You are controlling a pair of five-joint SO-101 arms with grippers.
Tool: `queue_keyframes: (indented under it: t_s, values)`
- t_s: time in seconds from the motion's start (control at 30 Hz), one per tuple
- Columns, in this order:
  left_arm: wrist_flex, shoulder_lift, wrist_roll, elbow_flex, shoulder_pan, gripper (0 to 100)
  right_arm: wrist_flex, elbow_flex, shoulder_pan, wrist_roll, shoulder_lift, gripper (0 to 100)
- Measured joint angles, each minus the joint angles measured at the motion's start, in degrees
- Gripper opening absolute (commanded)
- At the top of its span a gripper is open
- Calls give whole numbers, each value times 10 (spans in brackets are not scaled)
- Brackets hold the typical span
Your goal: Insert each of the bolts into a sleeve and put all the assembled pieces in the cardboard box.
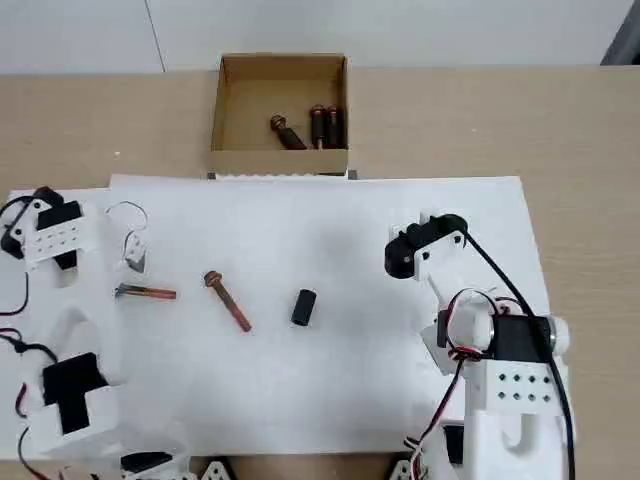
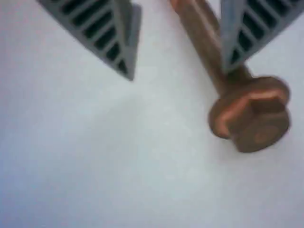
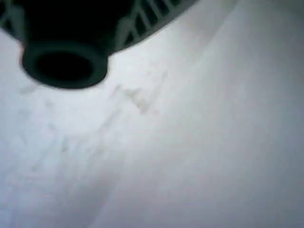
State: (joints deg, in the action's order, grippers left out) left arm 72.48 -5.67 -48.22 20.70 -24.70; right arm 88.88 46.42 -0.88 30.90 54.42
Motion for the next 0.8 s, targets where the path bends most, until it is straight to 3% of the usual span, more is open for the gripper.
queue_keyframes:
  t_s: [0.27,0.63,0.8]
  values:
    - [84,-10,7,-25,-10,162,-18,26,0,0,0,3]
    - [92,-10,10,-25,-11,161,-23,26,0,0,0,3]
    - [68,-10,10,-25,-19,84,-23,26,0,0,0,3]
